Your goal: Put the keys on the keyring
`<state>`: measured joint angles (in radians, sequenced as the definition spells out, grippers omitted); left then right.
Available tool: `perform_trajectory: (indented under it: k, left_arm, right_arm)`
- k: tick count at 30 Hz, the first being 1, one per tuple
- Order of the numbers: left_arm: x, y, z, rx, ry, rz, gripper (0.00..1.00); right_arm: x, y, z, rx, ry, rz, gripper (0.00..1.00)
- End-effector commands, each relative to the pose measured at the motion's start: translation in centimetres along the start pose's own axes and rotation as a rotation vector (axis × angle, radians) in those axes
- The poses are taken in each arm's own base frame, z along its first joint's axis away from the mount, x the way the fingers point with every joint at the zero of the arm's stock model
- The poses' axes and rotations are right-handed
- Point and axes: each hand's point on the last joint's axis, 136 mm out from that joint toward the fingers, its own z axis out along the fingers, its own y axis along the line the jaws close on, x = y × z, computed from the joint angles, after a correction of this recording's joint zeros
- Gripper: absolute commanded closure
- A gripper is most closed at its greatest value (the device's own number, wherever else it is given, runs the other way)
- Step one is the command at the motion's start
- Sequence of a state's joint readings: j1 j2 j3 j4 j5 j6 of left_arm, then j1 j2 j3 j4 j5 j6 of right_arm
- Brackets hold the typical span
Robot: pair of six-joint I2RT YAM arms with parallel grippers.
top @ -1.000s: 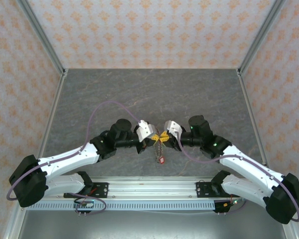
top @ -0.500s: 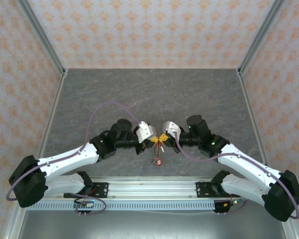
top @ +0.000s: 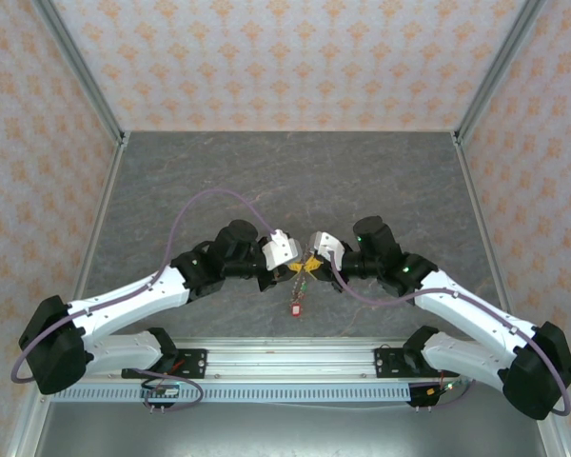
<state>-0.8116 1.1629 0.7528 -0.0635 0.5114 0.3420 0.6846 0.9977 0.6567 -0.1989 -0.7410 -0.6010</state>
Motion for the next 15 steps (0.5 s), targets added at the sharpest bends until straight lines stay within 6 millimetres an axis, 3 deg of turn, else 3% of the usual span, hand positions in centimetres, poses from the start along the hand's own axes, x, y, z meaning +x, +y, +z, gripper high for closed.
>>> perform_trajectory:
  k: [1, 11, 15]
  left_arm:
    - [0.0, 0.2, 0.0, -0.008, 0.035, 0.032, 0.82]
    - [-0.2, -0.2, 0.7, 0.038, 0.046, 0.033, 0.81]
    - [-0.1, -0.2, 1.0, 0.044, 0.052, 0.03, 0.86]
  right_arm:
    - [-2.9, -0.3, -0.7, 0.008, -0.068, -0.063, 1.0]
    - [-3.3, -0.3, -0.7, 0.012, -0.093, -0.064, 1.0]
    - [-3.4, -0.2, -0.8, 0.01, -0.1, -0.063, 1.0]
